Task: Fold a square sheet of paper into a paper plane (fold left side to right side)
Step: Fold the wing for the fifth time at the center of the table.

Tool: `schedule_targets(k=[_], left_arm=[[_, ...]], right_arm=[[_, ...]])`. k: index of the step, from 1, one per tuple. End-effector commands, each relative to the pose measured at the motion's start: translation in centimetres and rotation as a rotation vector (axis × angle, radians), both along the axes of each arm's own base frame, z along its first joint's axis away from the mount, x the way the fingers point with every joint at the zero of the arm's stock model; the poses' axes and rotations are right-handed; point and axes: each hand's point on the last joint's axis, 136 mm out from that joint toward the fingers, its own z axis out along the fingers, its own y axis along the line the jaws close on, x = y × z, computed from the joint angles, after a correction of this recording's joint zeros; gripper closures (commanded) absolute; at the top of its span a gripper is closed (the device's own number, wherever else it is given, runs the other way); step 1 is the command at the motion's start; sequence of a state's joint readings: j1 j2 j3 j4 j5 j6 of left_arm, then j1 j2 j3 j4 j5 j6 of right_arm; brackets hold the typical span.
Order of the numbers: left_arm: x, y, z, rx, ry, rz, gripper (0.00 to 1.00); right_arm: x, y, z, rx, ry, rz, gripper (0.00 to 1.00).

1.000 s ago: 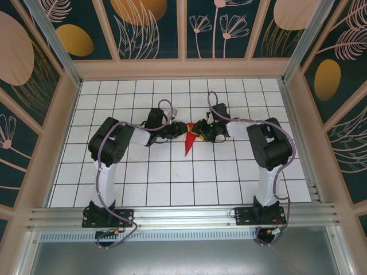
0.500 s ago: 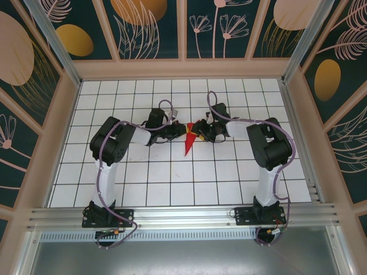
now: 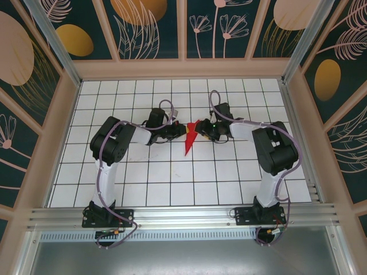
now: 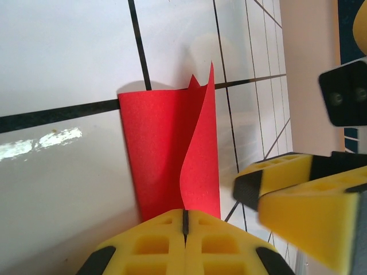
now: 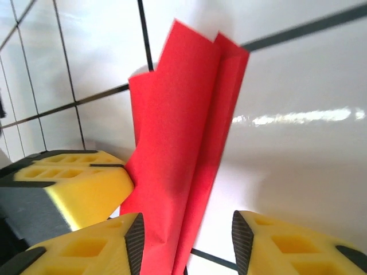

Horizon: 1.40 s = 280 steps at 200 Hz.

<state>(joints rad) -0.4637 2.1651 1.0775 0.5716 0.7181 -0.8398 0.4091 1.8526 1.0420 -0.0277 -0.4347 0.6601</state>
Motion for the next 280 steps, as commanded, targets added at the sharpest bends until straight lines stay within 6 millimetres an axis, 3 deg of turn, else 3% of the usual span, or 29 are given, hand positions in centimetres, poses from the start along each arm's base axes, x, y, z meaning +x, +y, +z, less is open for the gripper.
schedule_targets(k=[1,33,92,140,280], left_arm=[[-0.3,0.7,-3.3,0.078,0.033,0.010,1.00],[-0.3,1.0,-3.8,0.105,0.033,0.013,1.00],[-0.2,1.8,-4.8,0.178,0.031,0.029,1.00],[-0.4,1.7,-5.0,0.176,0.033,0.016,1.00],[-0.7,1.3,-6.3,0.223,0.044,-0.008,1.00]], right_arm=[[0.6,-0.2,2.4,0.014,-0.072,0.007,0.57],[1.7,1.7,3.0,0.091,-0.083,0.036,0.67],[3.6,3.8,1.4,0.063,-0.046,0.056,0.68],[3.6,4.1,-0.2,0.045,-0.014,0.065,0.67],[2.4,2.2,-3.8,-0.077,0.078,0.043,0.67]])
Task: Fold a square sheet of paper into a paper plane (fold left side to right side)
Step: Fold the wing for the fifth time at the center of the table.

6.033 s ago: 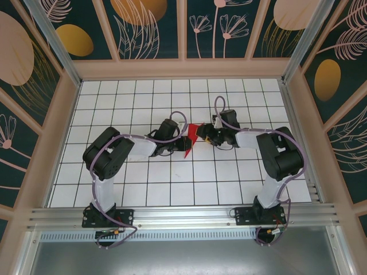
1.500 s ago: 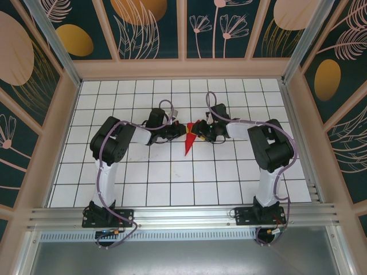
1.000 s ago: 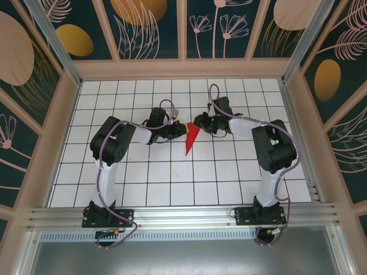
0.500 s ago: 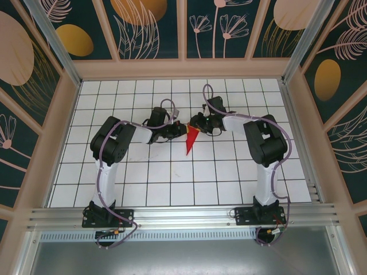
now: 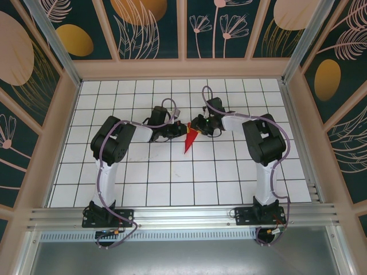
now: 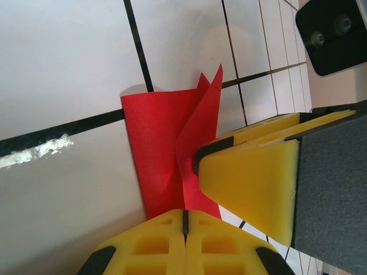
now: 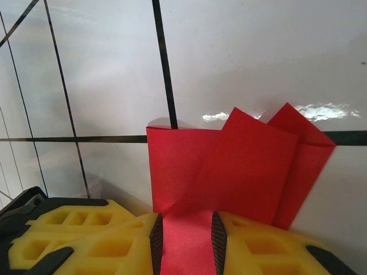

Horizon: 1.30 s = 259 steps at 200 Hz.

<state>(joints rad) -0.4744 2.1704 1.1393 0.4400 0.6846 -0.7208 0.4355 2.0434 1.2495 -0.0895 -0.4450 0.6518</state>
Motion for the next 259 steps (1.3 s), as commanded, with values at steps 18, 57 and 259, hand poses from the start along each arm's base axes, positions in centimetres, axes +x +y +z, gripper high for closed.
schedule_targets(k=[18,57,259], left_arm=[[-1.0,1.6,-5.5,0.138,0.082,0.040,1.00],[-0.9,2.3,-3.1,0.145,0.031,0.060,0.86],[-6.9,-2.7,6.3,-0.016,-0.076,-0.160,0.68]], right_arm=[[-0.8,-0.9,-2.7,-0.083,0.062,0.004,0.67],[-2.0,-2.2,-4.4,-0.131,0.117,-0.011,0.67],[-2.5,-2.7,-5.5,-0.122,0.137,-0.026,0.67]])
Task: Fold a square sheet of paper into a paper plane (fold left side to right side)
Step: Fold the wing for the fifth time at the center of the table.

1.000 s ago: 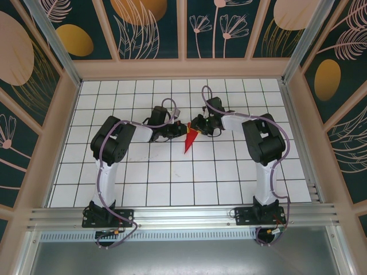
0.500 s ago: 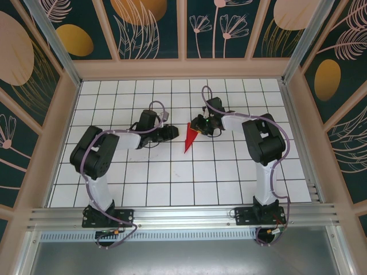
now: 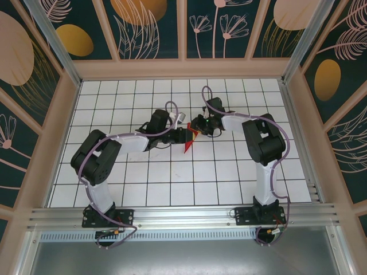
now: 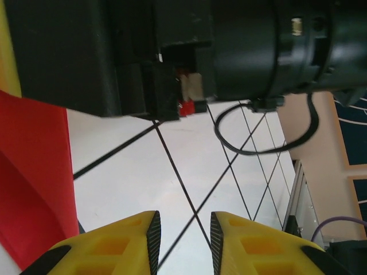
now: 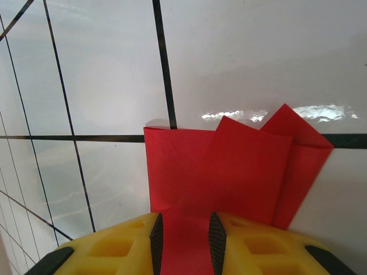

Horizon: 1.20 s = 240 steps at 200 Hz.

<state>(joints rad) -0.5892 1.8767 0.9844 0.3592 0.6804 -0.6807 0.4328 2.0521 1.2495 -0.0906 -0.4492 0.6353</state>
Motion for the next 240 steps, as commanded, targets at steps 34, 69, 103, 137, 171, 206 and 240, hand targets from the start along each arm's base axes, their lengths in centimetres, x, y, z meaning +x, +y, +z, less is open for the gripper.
schedule_targets(k=[34,69,103,137,171,206,240], left_arm=[[-0.3,-0.5,-2.5,0.038,0.045,-0.052,0.68],[-0.7,0.0,-4.7,0.088,0.077,-0.049,0.68],[-1.0,0.4,-6.2,0.123,0.102,-0.050,0.67],[-1.4,0.7,-7.4,0.148,0.125,-0.056,0.67],[-1.9,1.1,-8.5,0.185,0.145,-0.060,0.67],[-2.9,1.7,-9.8,0.253,0.165,-0.072,0.69],[-3.0,2.3,-11.2,0.304,0.192,-0.053,0.80]], right_arm=[[-2.4,-2.7,-5.1,-0.123,0.134,-0.037,0.68],[-2.5,-2.8,-5.2,-0.128,0.137,-0.036,0.67],[-2.5,-2.8,-5.2,-0.130,0.136,-0.035,0.67],[-2.5,-2.8,-5.1,-0.131,0.134,-0.034,0.67],[-2.1,-2.5,-4.5,-0.117,0.112,-0.026,0.67],[-0.3,-1.2,-0.2,-0.022,-0.006,0.006,0.74],[0.4,-1.8,3.9,-0.010,-0.092,-0.006,0.85]])
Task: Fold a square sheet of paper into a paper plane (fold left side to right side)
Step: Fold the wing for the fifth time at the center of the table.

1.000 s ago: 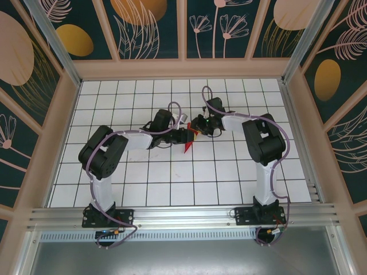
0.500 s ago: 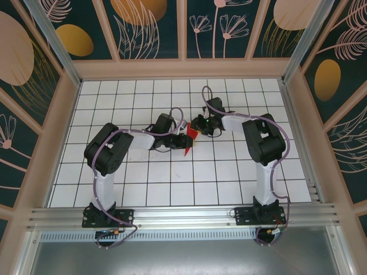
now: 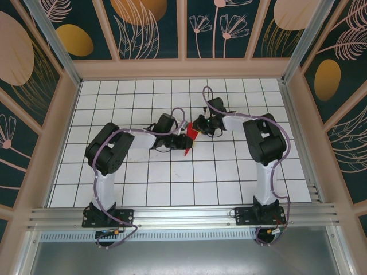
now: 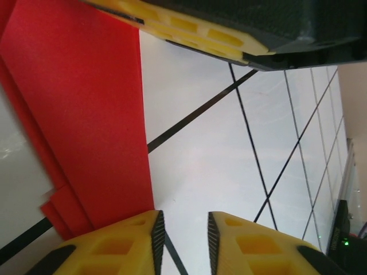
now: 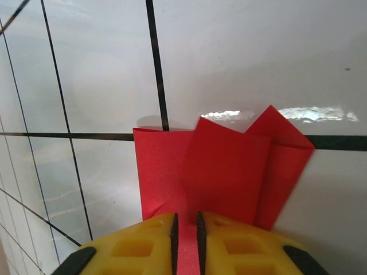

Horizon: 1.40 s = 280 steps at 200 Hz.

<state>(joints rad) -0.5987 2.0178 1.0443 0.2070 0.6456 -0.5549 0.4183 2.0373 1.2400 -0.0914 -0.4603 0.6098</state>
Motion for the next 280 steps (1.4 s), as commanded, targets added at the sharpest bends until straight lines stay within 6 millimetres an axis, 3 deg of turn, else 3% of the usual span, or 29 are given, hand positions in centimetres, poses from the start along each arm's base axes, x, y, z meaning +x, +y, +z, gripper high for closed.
schedule_targets(k=[1,42,86,171,280], left_arm=[[-2.2,1.8,-4.5,0.142,0.114,0.005,0.80],[-2.2,2.3,-5.3,0.175,0.122,0.023,0.87],[-2.1,2.3,-5.3,0.176,0.117,0.025,0.89],[-2.1,2.4,-5.6,0.190,0.117,0.029,0.91],[-2.6,2.8,-6.4,0.206,0.130,0.025,0.93]], right_arm=[[0.3,-1.3,3.6,-0.013,-0.080,-0.018,0.85],[-2.3,-1.7,4.5,0.008,-0.076,-0.008,0.95],[-4.3,0.7,3.7,0.055,-0.036,0.051,0.97],[-3.3,3.2,1.4,0.058,0.004,0.076,0.97],[-2.2,0.5,-2.4,-0.124,0.027,0.029,0.97]])
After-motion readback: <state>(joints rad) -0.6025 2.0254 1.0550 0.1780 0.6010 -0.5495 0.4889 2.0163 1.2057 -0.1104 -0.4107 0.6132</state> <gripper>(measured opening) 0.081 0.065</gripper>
